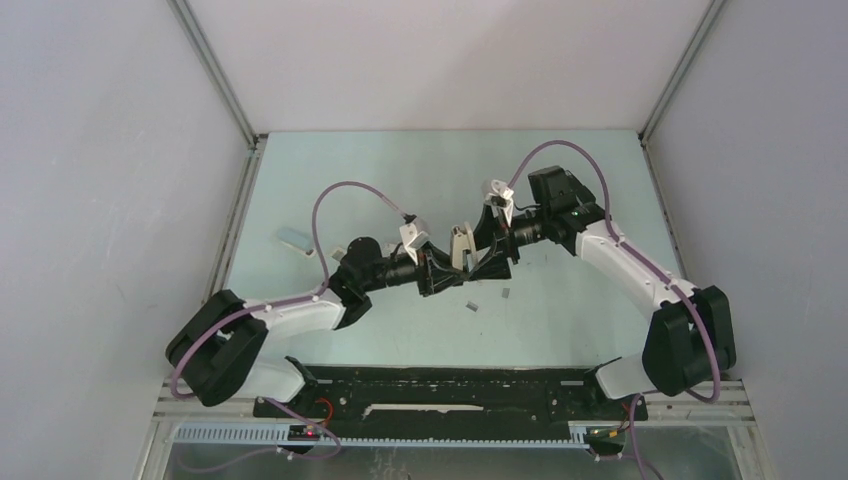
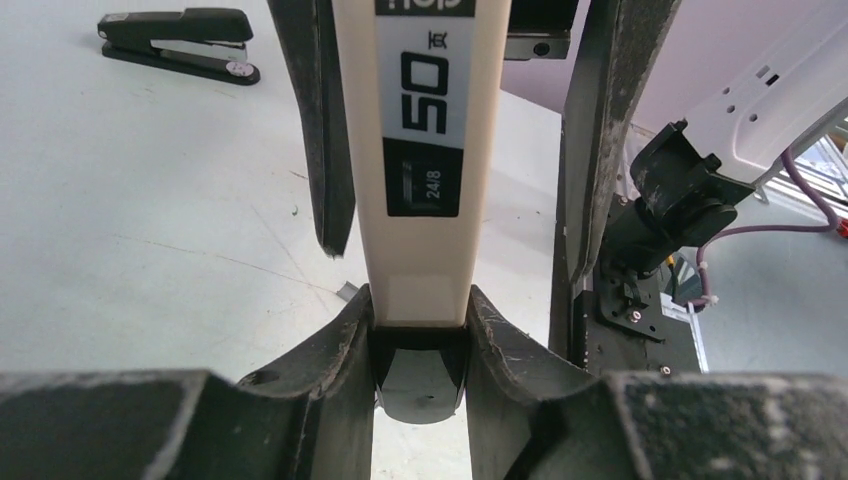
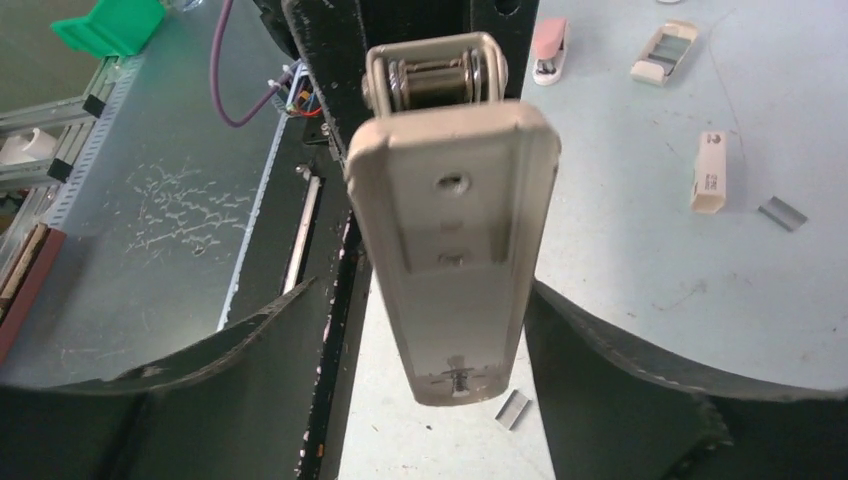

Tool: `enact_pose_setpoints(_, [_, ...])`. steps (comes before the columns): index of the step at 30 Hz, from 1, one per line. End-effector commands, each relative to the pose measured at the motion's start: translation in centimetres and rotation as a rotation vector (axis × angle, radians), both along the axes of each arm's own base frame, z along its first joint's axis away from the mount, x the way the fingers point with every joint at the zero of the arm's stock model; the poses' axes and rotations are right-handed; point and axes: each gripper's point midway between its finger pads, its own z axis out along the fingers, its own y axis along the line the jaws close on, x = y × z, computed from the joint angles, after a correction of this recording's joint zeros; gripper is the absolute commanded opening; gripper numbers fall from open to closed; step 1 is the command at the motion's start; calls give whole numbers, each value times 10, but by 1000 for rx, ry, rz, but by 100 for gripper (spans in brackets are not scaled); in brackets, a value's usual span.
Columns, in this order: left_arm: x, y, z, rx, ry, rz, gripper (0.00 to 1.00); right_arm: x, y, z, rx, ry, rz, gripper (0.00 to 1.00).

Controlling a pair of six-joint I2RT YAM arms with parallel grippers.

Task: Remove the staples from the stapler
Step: Unload the staple at the center of the board, then place the stapler at the center of the board.

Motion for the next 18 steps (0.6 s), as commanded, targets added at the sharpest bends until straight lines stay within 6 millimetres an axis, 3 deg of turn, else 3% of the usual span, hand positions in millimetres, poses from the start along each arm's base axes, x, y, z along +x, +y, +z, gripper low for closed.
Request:
enact_pose_setpoints(1, [-3,14,48,-141,-131,46,0,-8,-7,34,63,-46,-6,85])
enact_pose_setpoints(5, [-2,26,41,-138,-122,91,0,-9,-21,45,89,-92,-25,93])
enact_pose_setpoints(10, [9,48,38,-146,-71,176,0,-3,-37,47,81,-119,-82,94])
enact_pose_setpoints(18, [80,126,37,-79,121,626,0,4,-52,39,74,-100,-155,94])
